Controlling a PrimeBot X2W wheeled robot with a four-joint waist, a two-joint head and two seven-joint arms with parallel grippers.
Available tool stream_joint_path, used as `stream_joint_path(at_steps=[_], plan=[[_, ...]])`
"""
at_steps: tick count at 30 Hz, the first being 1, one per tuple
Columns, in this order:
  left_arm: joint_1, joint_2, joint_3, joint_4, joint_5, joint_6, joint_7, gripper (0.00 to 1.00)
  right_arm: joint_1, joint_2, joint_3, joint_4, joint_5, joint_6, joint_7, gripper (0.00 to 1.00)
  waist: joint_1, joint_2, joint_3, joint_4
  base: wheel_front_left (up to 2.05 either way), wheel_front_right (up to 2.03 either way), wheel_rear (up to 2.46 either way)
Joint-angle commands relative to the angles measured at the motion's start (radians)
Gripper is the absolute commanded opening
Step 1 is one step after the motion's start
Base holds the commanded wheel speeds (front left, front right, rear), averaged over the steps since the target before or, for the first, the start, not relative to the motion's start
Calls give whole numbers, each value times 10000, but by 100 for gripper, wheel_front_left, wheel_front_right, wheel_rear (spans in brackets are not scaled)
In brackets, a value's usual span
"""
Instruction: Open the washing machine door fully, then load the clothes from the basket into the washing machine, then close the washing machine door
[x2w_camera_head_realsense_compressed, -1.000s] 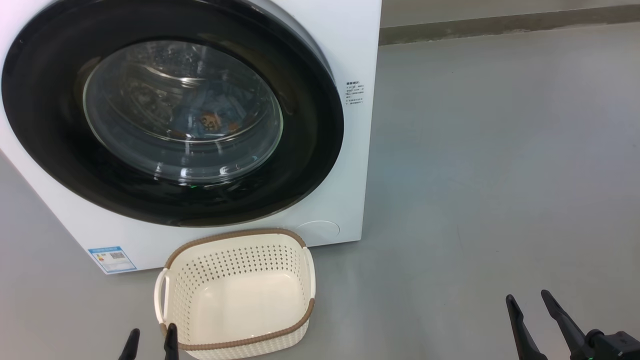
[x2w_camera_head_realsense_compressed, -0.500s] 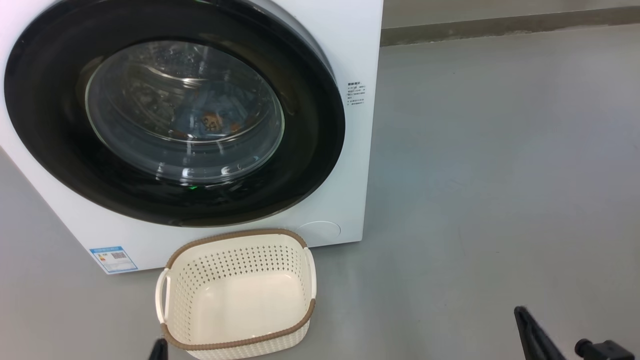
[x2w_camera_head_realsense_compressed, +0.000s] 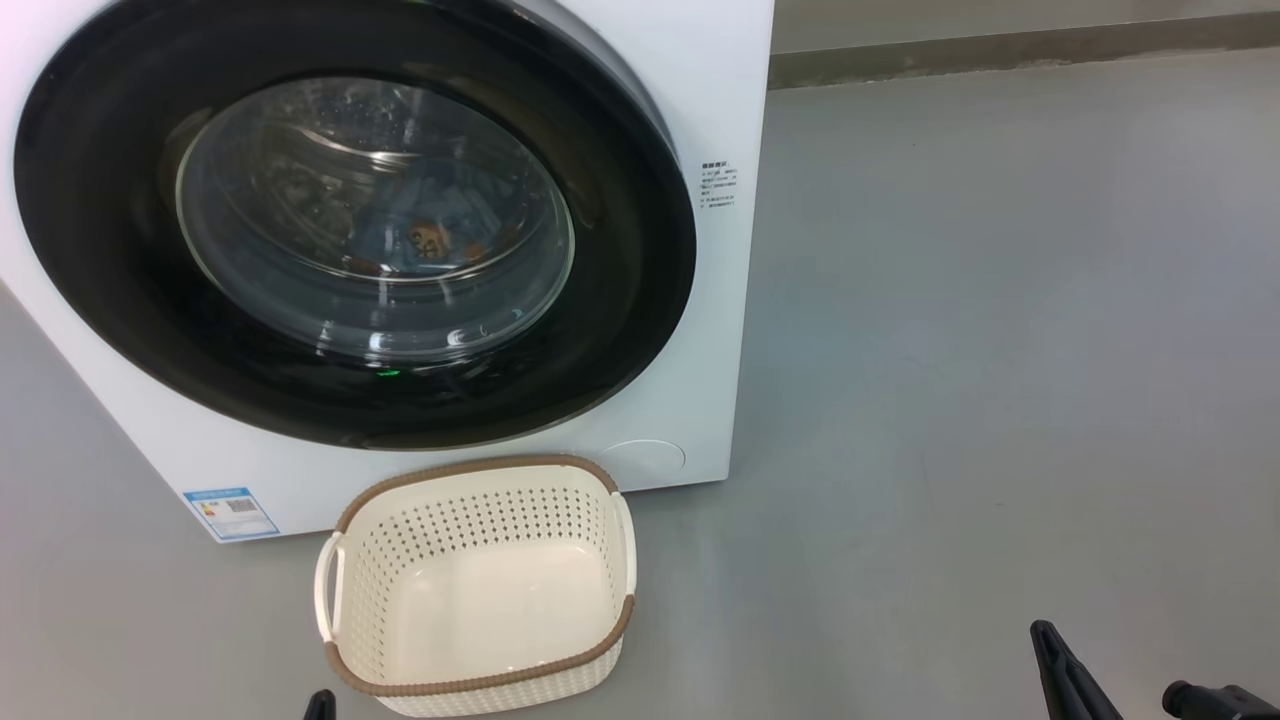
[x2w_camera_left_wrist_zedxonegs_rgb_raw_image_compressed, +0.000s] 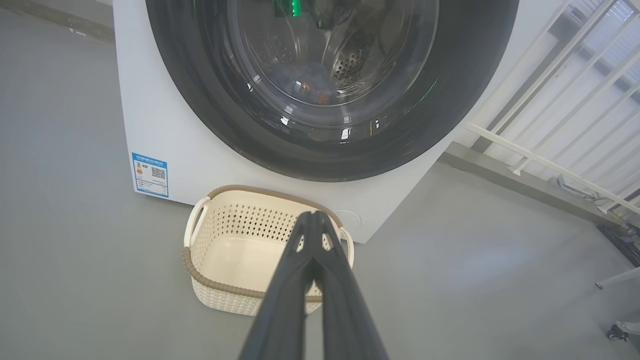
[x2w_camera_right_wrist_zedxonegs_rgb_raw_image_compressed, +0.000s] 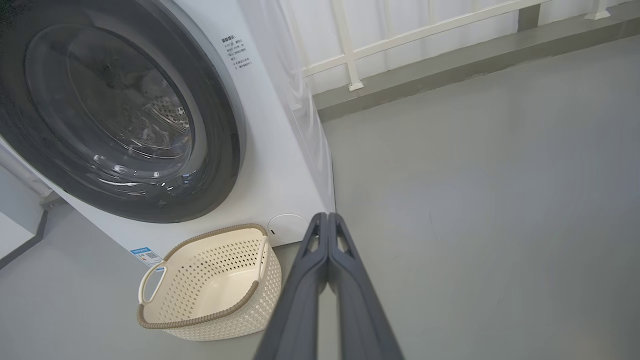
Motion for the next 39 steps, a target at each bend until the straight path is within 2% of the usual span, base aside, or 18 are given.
stream_joint_path(at_steps=[1, 39], plan=[[-342, 161, 125, -156, -255, 3, 76, 0, -273, -95, -39, -192, 291, -7, 51, 0, -2, 0, 3, 7, 0, 0, 0], [-1359, 234, 492, 378, -4092, -12, 1081, 0, -1040, 160, -266, 41, 4332, -25, 1105, 0, -2, 0, 94, 218, 0, 0, 0]])
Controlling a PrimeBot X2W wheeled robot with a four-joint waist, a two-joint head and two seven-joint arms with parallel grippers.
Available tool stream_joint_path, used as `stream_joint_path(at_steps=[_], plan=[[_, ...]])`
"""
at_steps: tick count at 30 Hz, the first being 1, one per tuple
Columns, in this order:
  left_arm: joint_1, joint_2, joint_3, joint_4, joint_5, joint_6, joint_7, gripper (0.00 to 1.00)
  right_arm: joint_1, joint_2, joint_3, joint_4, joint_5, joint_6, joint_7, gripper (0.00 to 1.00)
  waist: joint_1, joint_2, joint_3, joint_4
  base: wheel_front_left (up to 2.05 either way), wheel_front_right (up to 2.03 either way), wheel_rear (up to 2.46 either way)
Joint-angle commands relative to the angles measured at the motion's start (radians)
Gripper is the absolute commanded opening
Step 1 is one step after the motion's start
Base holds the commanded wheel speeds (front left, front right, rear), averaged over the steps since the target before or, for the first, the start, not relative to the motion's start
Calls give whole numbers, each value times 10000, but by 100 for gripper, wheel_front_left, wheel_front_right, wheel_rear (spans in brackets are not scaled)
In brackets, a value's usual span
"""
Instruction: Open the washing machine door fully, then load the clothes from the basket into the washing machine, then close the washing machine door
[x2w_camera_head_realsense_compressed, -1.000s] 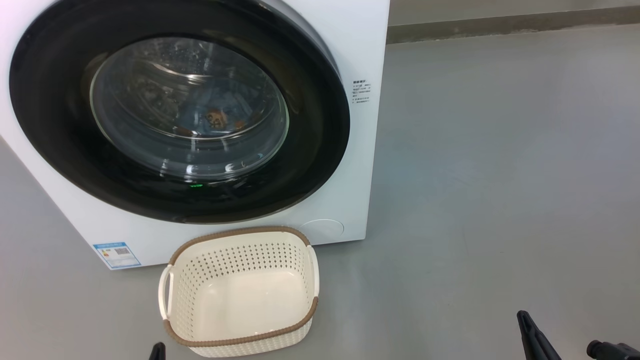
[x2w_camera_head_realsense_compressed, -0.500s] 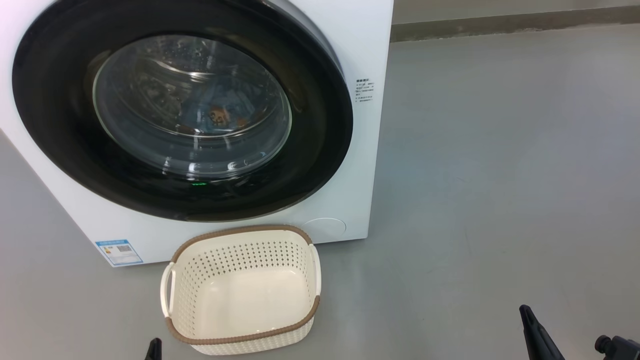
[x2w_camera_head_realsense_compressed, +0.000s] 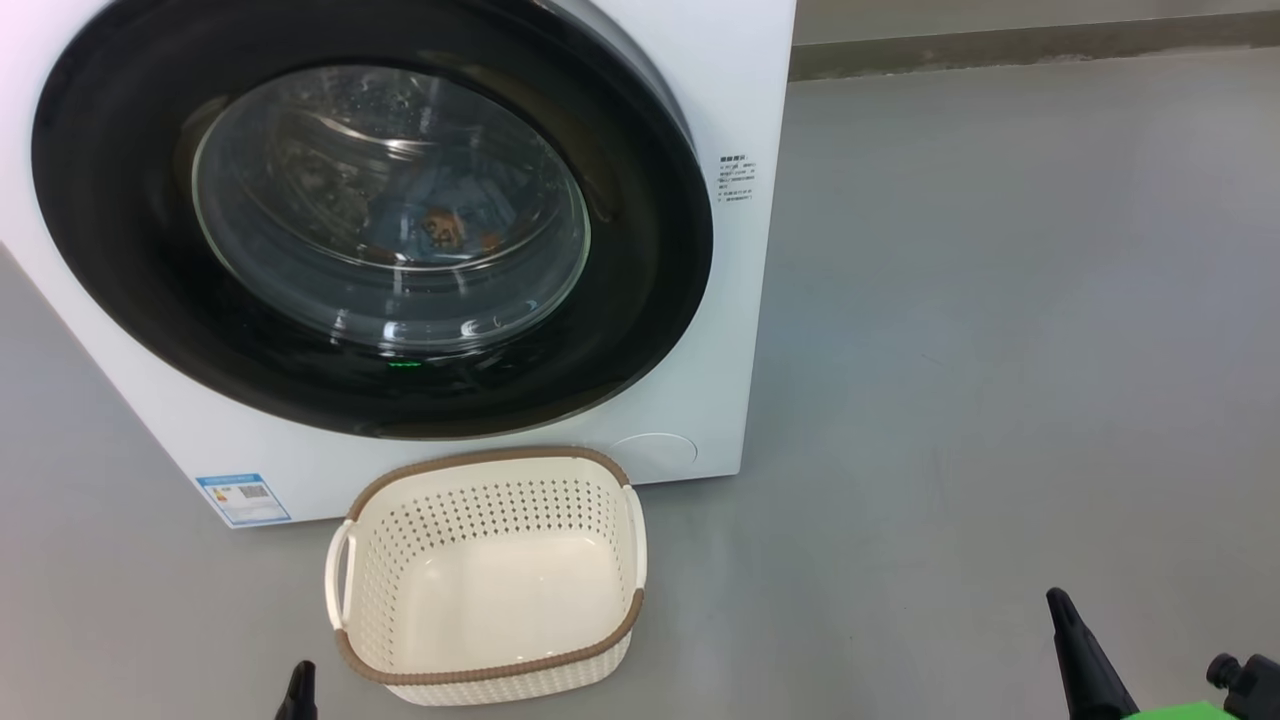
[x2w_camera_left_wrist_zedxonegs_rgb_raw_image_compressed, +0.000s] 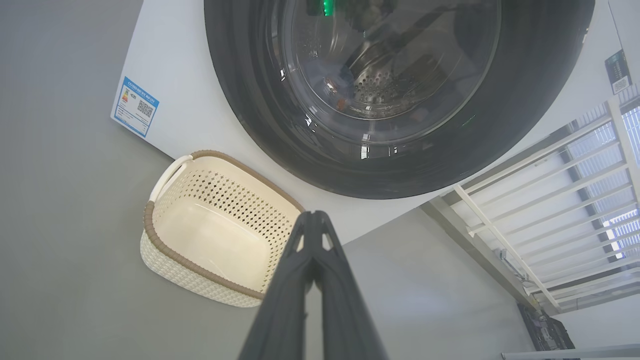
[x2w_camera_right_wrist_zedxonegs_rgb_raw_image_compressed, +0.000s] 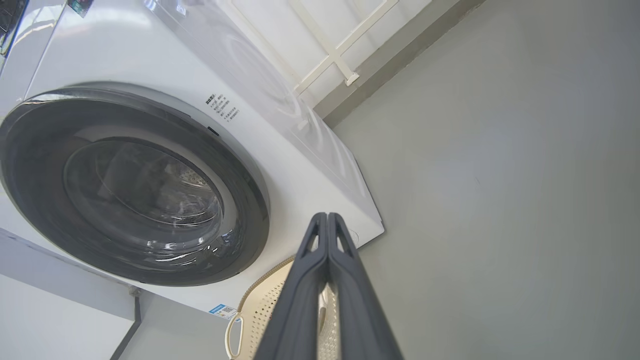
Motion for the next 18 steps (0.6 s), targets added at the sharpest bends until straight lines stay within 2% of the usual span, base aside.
stream_joint_path(at_steps=[1, 18], plan=[[-505, 188, 210, -168, -195, -12, 56, 0, -424, -53, 47, -212, 230, -25, 43, 0, -1, 0, 2, 4, 0, 0, 0], [-954, 190, 415, 62, -1872, -16, 537, 0, -766, 81, -83, -109, 2009, -33, 535, 0, -1, 0, 42, 98, 0, 0, 0]])
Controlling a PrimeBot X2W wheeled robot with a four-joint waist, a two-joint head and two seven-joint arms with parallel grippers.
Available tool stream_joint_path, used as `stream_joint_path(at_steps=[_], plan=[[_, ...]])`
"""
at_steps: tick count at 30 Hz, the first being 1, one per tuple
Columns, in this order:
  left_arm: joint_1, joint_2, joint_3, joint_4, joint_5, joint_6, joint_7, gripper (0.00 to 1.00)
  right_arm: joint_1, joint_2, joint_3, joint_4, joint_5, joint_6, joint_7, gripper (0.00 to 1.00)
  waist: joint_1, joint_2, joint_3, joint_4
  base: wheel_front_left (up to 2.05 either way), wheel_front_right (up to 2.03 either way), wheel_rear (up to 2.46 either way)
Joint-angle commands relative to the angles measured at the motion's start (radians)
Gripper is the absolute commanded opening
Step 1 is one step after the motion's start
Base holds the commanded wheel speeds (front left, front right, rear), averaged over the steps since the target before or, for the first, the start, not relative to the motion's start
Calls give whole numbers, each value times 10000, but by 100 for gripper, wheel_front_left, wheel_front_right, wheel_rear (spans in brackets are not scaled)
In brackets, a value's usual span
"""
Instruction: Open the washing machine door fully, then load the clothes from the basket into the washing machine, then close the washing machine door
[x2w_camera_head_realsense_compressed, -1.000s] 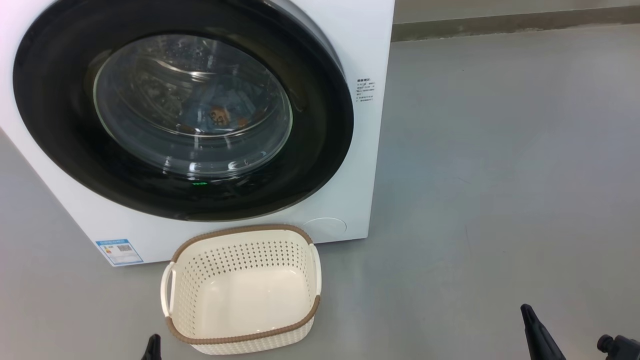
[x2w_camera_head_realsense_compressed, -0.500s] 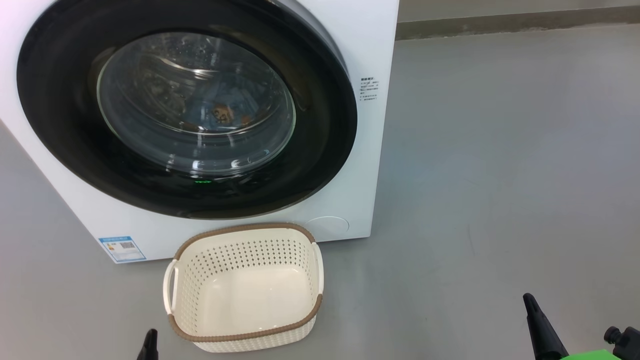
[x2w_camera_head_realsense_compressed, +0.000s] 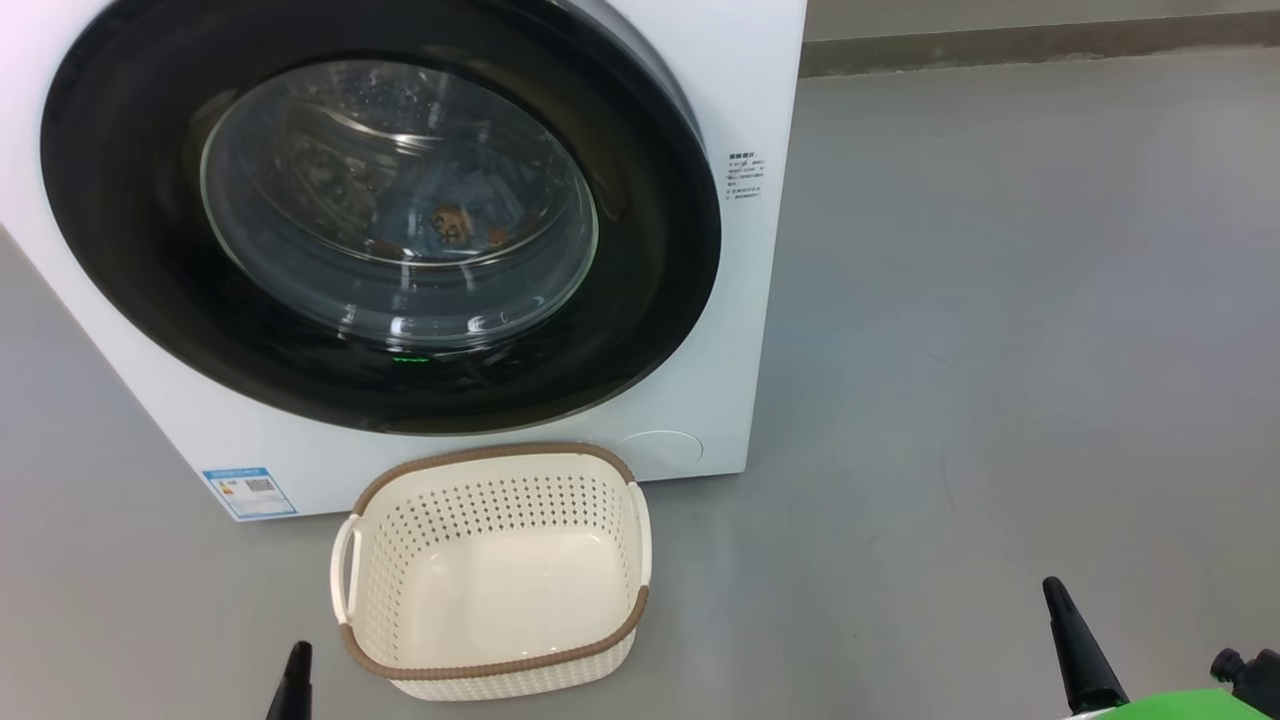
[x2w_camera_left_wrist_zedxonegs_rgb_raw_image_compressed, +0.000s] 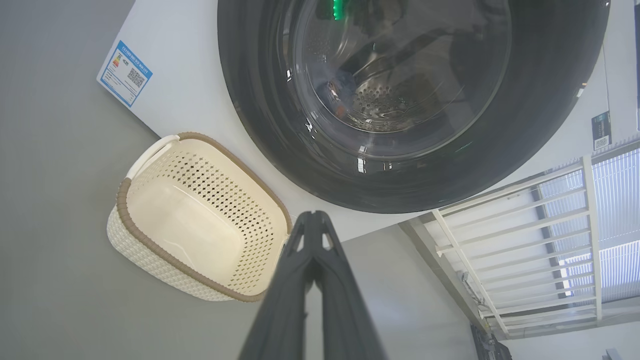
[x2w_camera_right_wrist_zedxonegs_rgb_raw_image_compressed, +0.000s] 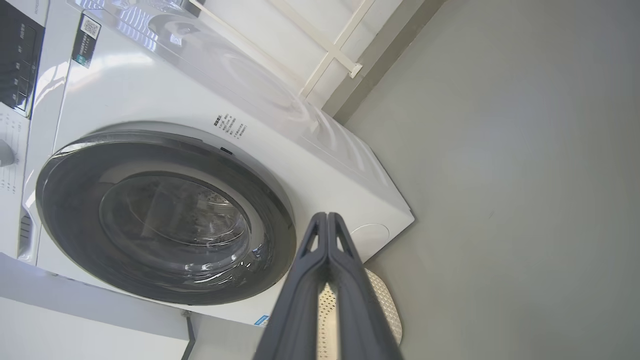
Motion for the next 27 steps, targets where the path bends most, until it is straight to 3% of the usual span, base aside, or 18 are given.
stream_joint_path(at_steps=[1, 27], plan=[[-534, 186, 276, -144, -302, -16, 83, 0, -523, -75, 9, -206, 374, -32, 114, 0, -1, 0, 5, 10, 0, 0, 0], [-1201, 169, 608, 200, -2749, -22, 816, 0, -1029, 136, -202, -53, 2980, -44, 856, 0, -1, 0, 63, 149, 0, 0, 0]])
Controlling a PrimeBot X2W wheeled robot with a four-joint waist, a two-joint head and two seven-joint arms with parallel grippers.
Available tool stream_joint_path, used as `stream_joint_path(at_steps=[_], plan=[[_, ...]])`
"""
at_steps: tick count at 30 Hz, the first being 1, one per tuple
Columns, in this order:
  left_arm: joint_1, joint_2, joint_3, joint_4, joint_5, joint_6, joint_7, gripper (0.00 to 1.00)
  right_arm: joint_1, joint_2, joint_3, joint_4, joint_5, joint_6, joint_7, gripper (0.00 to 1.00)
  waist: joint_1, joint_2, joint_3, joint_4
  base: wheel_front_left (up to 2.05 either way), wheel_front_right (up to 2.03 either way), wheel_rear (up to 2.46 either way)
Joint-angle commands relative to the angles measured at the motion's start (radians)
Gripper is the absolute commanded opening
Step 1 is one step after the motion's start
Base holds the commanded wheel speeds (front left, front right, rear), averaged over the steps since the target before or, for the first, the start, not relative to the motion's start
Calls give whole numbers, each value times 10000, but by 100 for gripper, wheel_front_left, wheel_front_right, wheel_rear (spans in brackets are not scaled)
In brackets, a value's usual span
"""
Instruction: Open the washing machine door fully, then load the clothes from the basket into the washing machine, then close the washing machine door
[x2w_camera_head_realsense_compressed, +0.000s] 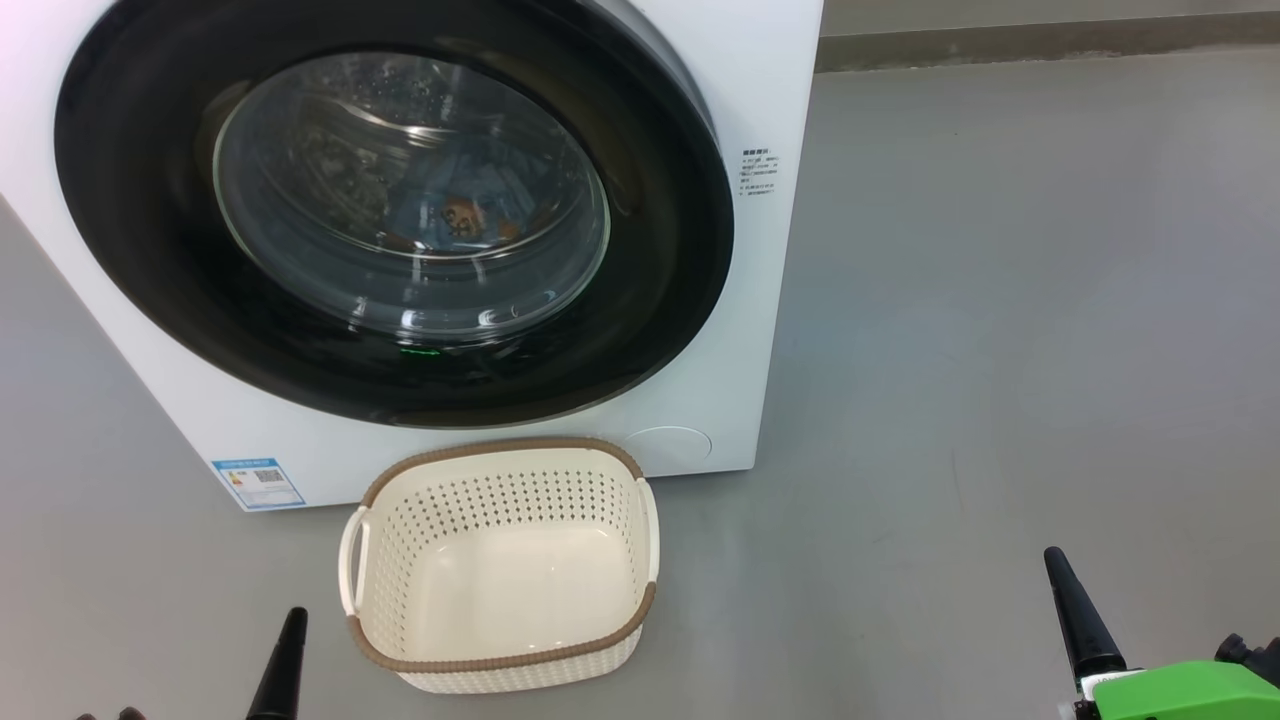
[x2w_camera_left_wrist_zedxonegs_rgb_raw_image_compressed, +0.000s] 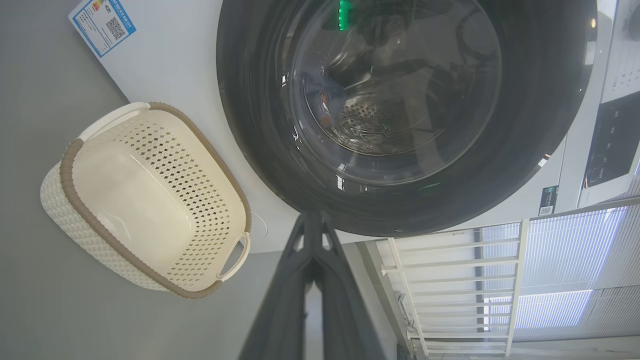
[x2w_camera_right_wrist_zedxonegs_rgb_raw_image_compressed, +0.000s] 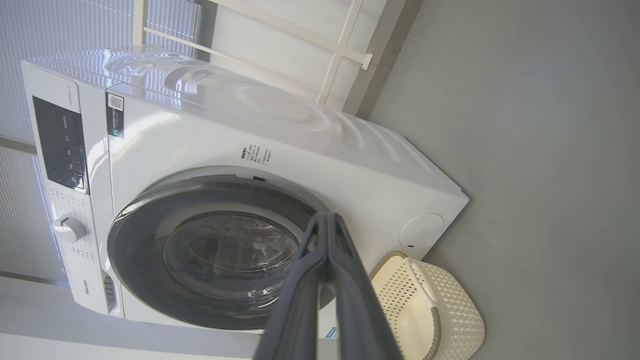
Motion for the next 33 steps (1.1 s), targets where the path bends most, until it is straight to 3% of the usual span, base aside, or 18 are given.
stream_joint_path(at_steps=[1, 27, 33], plan=[[-489, 171, 337, -162, -231, -22, 94, 0, -463, -26, 79, -220, 279, 2, 98, 0, 0, 0, 3, 7, 0, 0, 0], [-1212, 135, 721, 212, -2853, -29, 907, 0, -1011, 214, -164, -54, 3081, -11, 912, 0, 0, 0, 66, 156, 0, 0, 0], [-1229, 124, 743, 221, -2902, -29, 936, 0, -1025, 225, -179, -49, 3139, -11, 938, 0, 0, 0, 68, 160, 0, 0, 0]])
